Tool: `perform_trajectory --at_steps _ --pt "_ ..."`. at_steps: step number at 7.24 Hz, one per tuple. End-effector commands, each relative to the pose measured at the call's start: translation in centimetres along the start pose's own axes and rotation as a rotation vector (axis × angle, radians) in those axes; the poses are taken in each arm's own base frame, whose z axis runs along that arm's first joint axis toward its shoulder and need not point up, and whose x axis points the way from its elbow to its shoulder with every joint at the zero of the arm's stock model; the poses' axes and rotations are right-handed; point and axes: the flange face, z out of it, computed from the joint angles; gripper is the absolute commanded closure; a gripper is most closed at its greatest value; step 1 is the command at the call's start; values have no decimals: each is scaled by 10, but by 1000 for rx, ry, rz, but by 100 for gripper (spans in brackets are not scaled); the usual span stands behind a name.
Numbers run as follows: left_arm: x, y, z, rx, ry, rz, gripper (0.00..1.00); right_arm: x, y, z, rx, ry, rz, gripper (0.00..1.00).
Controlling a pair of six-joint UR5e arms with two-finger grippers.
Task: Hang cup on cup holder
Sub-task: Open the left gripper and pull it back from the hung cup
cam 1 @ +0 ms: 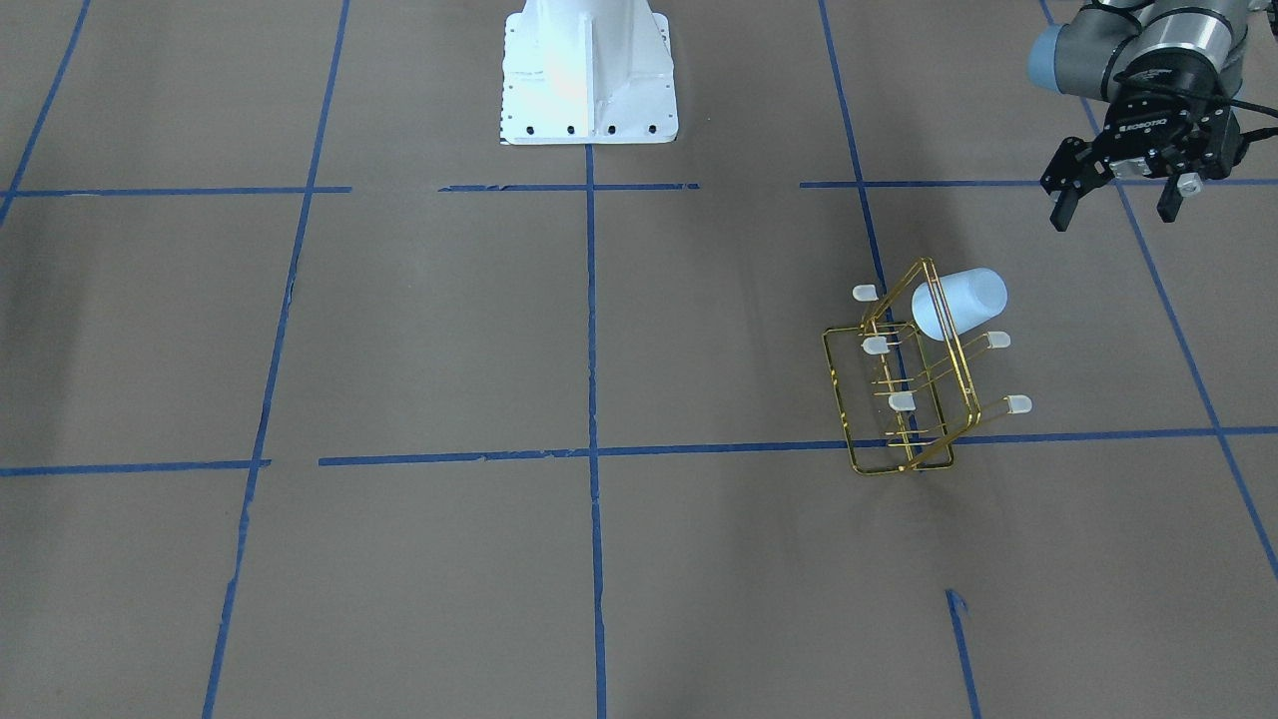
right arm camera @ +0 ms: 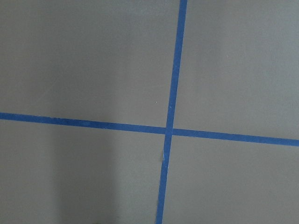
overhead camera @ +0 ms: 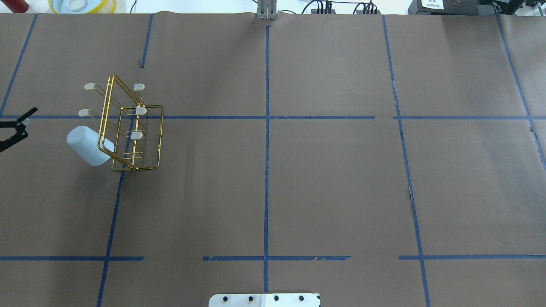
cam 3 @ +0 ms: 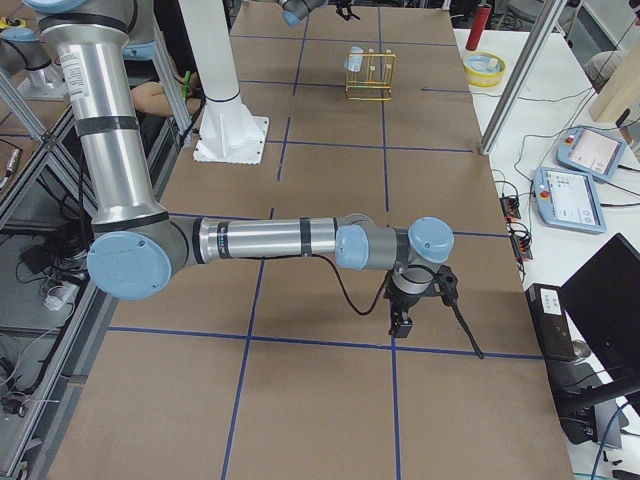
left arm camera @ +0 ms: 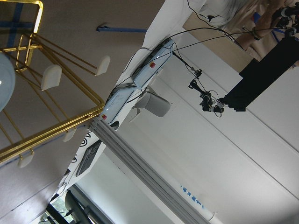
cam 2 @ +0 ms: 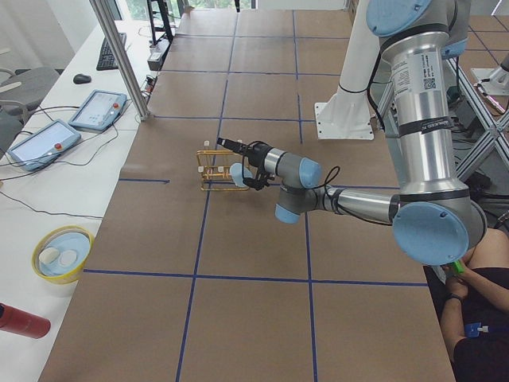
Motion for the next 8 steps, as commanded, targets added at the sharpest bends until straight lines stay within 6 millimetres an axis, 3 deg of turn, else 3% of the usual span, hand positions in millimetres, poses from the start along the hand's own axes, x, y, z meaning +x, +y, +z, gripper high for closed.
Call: perform_trajectory --at_steps 1,3,4,5,7,8 --pt "36 -34 5 65 -77 236 0 0 0 0 1 0 0 0" --pt "75 -55 16 157 -173 472 0 0 0 0 -1 0 1 0" --pt "112 -62 33 233 -227 582 0 0 0 0 1 0 0 0" --pt "139 -73 32 291 -312 707 0 0 0 0 -1 0 1 0" --pt "145 -101 28 353 -511 934 0 0 0 0 1 0 0 0" --pt "163 -114 15 363 -603 1017 0 0 0 0 1 0 0 0"
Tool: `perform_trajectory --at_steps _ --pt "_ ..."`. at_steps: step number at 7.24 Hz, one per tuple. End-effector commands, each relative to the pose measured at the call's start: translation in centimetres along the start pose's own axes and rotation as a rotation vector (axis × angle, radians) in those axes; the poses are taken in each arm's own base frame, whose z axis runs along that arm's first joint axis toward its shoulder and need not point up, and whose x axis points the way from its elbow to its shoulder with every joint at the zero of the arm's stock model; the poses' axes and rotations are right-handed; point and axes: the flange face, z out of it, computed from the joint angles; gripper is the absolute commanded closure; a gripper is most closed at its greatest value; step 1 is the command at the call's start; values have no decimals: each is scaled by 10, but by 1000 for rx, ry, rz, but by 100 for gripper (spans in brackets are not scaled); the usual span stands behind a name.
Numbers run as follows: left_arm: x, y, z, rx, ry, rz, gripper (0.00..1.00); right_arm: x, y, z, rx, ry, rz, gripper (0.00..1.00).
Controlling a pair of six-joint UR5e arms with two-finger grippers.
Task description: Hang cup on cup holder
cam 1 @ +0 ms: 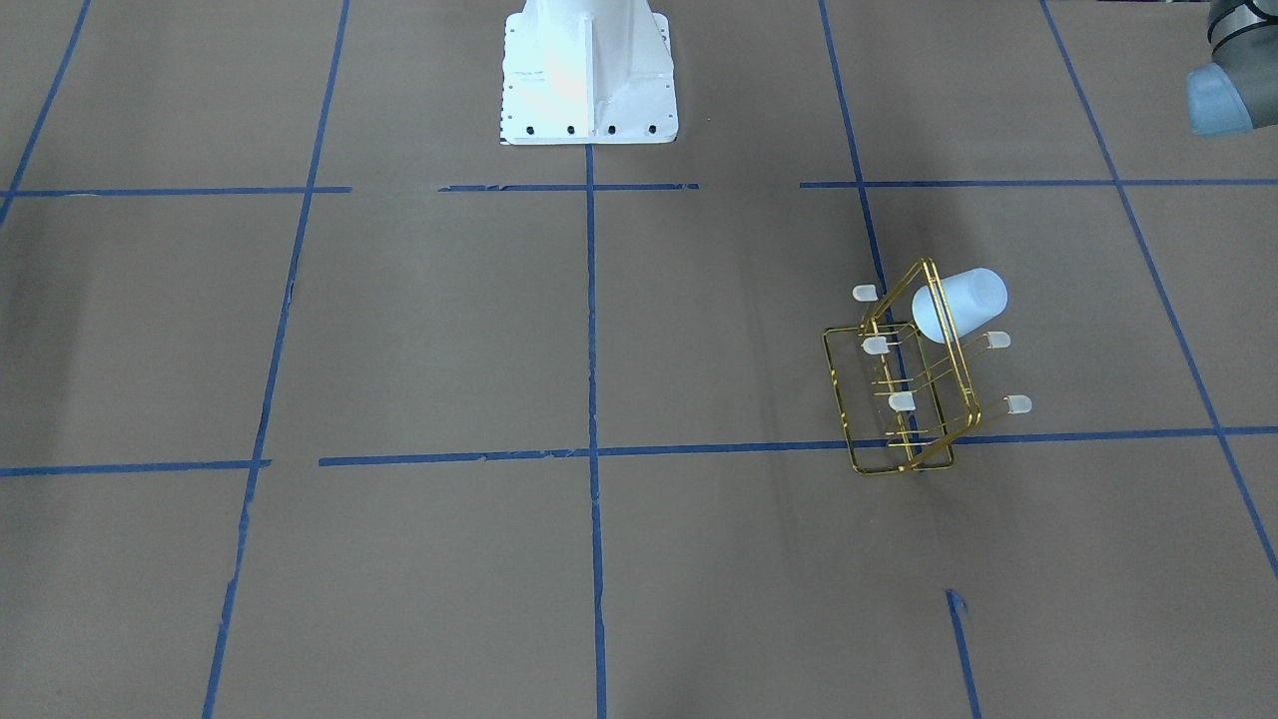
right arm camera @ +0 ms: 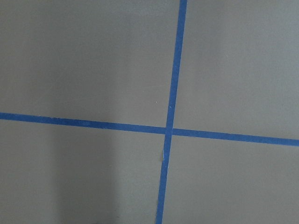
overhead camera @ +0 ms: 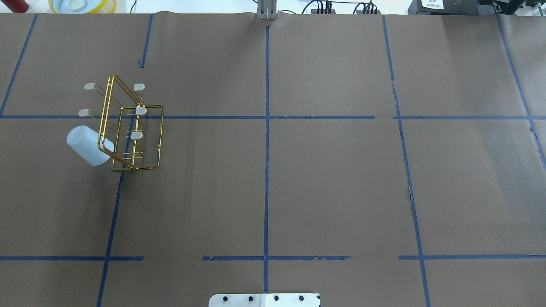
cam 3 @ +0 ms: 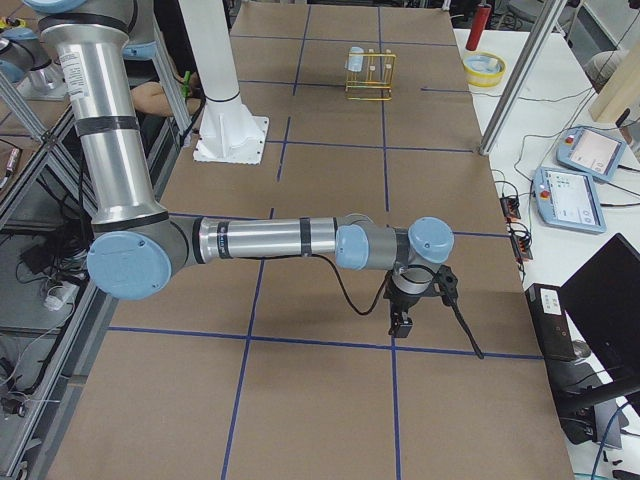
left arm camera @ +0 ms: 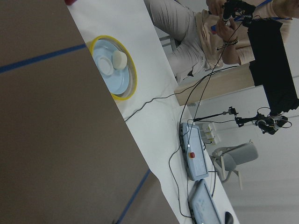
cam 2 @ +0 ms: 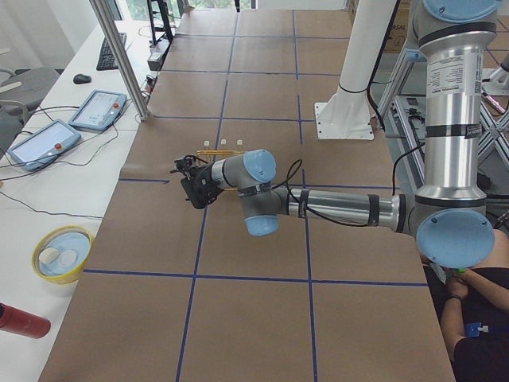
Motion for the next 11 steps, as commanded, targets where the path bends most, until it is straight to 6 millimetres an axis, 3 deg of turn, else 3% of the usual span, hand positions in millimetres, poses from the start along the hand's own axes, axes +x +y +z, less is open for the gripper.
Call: perform_trajectory --at_steps 1,7,11 --pt "-21 -36 -13 -47 -152 221 0 0 0 0 -1 0 1 0" --pt "-106 -110 -45 -368 -500 757 0 0 0 0 0 0 0 0" --pt "-143 -117 -49 -688 -591 969 0 0 0 0 -1 0 1 0"
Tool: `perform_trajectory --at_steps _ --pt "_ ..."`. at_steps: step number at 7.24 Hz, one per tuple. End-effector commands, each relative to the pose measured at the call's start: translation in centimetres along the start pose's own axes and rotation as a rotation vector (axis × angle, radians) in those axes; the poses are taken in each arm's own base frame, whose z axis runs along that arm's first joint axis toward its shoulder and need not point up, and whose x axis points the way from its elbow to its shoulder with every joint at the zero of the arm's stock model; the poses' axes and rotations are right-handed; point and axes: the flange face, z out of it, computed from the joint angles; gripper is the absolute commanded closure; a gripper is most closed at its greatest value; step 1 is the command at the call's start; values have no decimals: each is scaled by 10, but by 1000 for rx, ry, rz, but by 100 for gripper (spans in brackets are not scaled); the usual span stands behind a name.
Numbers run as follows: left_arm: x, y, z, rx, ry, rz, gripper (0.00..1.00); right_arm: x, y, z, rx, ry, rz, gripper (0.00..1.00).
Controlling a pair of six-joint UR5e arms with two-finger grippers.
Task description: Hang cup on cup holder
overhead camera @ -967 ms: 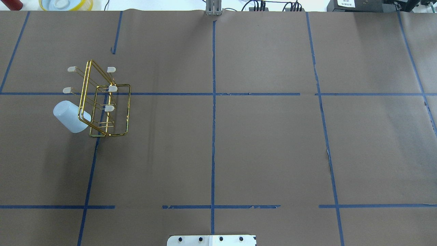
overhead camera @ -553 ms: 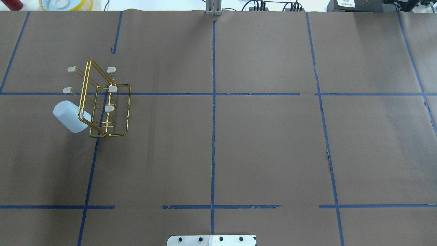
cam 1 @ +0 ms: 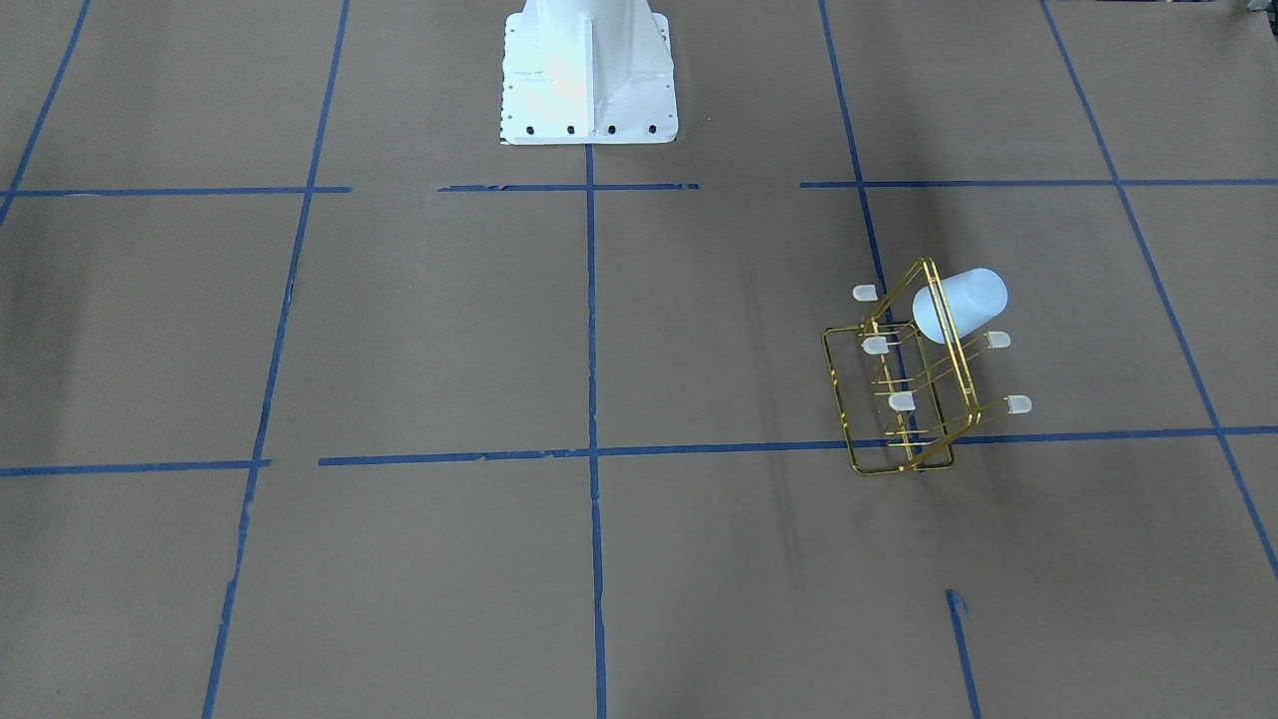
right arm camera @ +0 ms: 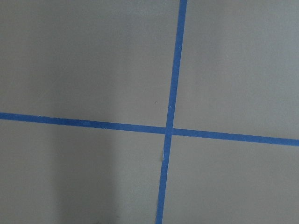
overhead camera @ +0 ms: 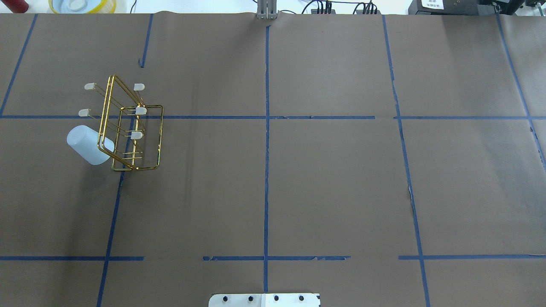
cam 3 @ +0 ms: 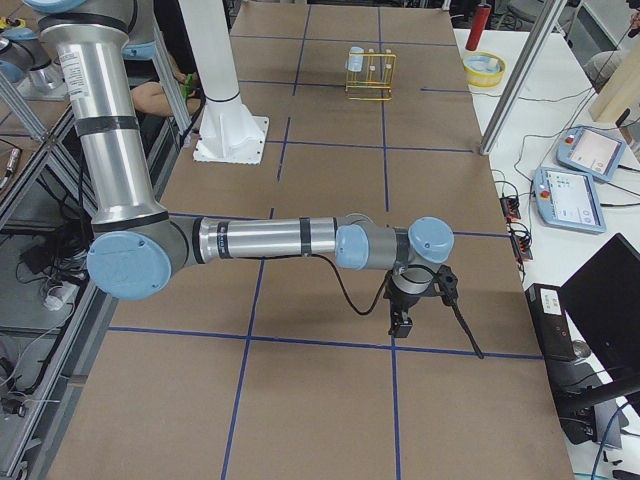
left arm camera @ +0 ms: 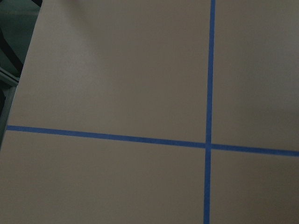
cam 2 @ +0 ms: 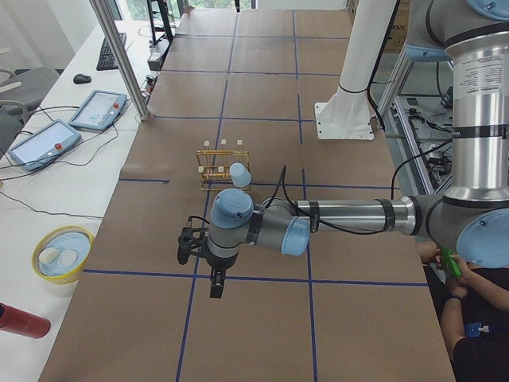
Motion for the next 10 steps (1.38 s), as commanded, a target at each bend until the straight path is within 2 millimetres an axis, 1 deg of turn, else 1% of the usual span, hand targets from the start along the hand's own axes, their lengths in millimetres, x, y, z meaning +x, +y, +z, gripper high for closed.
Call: perform_trajectory --at_steps 1,2,4,6,10 --pt "-5 11 8 -132 47 132 0 -1 0 0 0 0 -2 0" --pt "-2 10 8 -149 69 116 0 -1 0 1 -1 0 -1 0" --pt "0 8 8 -151 55 111 0 0 0 0 0 0 0 0" --pt "-7 11 14 -164 55 99 0 0 0 0 0 0 0 0" --pt "-3 9 11 -161 55 103 0 0 0 0 1 0 -1 0"
